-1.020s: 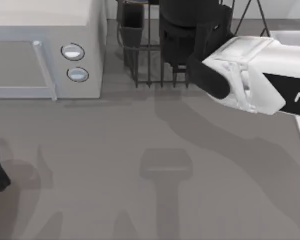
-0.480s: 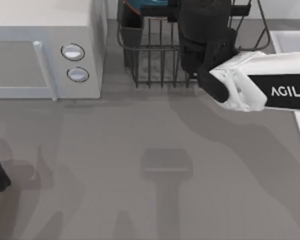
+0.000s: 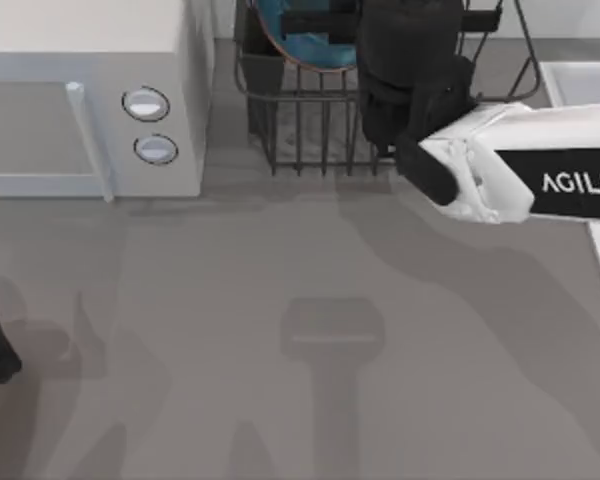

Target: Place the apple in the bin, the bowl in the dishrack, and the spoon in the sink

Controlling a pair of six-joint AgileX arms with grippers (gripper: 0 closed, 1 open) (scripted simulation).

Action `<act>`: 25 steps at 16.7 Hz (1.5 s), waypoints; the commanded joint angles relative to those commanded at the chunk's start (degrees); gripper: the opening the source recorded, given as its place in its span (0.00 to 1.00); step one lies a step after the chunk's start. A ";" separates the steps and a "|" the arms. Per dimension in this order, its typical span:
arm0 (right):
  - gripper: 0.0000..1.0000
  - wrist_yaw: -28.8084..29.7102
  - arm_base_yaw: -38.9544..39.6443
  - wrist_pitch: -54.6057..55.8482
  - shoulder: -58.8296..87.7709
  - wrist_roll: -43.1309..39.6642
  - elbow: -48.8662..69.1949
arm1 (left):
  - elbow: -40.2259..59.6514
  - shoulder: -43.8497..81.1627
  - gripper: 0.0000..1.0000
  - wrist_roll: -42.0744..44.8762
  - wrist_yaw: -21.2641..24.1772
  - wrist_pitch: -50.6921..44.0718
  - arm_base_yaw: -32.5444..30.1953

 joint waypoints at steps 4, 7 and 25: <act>0.83 0.00 0.00 0.00 0.00 0.00 0.00 | 0.00 0.00 1.00 0.00 0.00 0.00 0.00; 1.00 0.00 0.00 0.00 0.00 0.00 0.00 | 0.00 0.00 1.00 0.00 0.00 0.00 0.00; 1.00 -15.79 -8.90 -6.32 -25.64 1.06 -22.85 | 0.00 0.00 1.00 0.00 0.00 0.00 0.00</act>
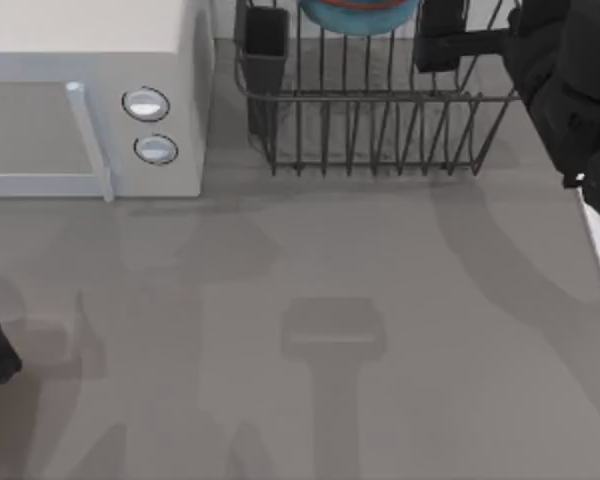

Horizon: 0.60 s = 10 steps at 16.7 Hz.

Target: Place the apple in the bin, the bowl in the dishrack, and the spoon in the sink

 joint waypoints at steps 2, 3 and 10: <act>1.00 -4.92 -3.64 -3.83 -11.72 -0.29 -8.90 | 0.00 0.00 1.00 0.00 0.00 0.00 0.00; 1.00 -7.25 -5.53 -6.02 -18.13 -0.54 -13.56 | 0.00 0.00 1.00 0.00 0.00 0.00 0.00; 1.00 -18.98 -18.43 -22.79 -63.97 -2.62 -41.88 | 0.00 0.00 1.00 0.00 0.00 0.00 0.00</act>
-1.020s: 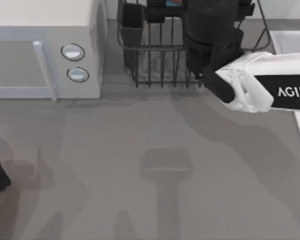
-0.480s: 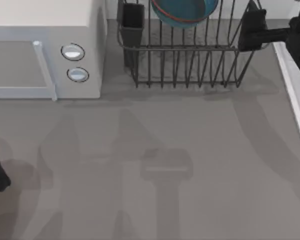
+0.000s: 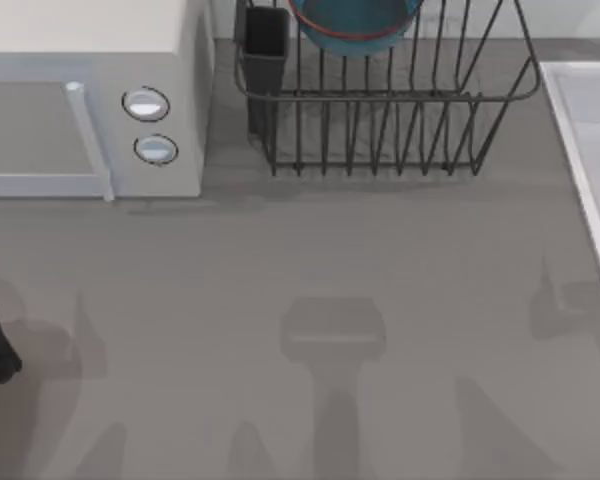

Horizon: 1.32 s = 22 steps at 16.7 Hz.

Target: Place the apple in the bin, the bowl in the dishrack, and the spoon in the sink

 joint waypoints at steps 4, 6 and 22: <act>1.00 -2.79 -5.66 -7.21 -18.16 -0.09 -8.68 | 0.00 0.00 1.00 0.00 0.00 0.00 0.00; 1.00 -3.26 -7.55 -9.49 -23.69 0.18 -10.77 | 0.00 0.00 1.00 0.00 0.00 0.00 0.00; 1.00 -3.50 -12.02 -23.24 -11.03 -16.61 -0.27 | 0.00 0.00 1.00 0.00 0.00 0.00 0.00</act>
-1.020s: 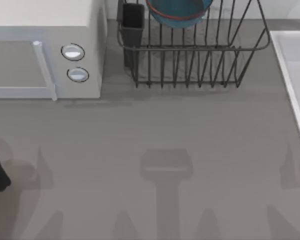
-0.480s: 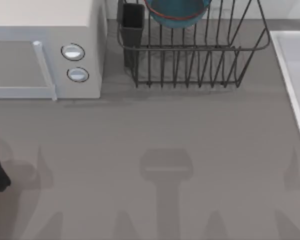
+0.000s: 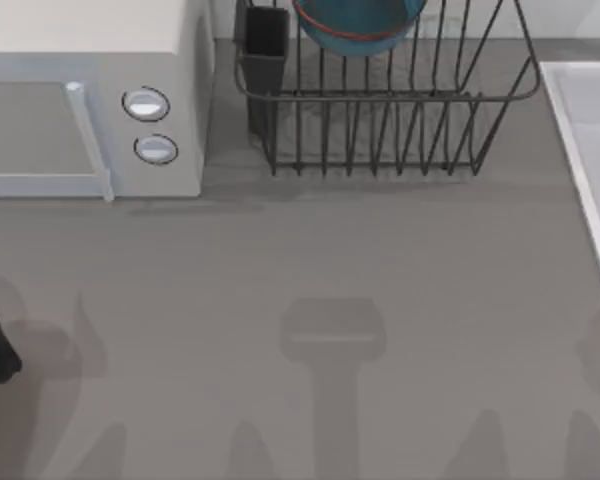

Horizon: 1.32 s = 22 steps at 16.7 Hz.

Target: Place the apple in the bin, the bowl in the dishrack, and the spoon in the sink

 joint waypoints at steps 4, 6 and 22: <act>1.00 0.17 -3.55 -13.02 18.13 -21.64 11.00 | 0.00 0.00 1.00 0.00 0.00 0.00 0.00; 1.00 0.35 -5.38 -19.95 27.86 -33.63 16.73 | 0.00 0.00 1.00 0.00 0.00 0.00 0.00; 1.00 -0.10 -13.05 -48.19 66.63 -79.59 41.93 | 0.00 0.00 1.00 0.00 0.00 0.00 0.00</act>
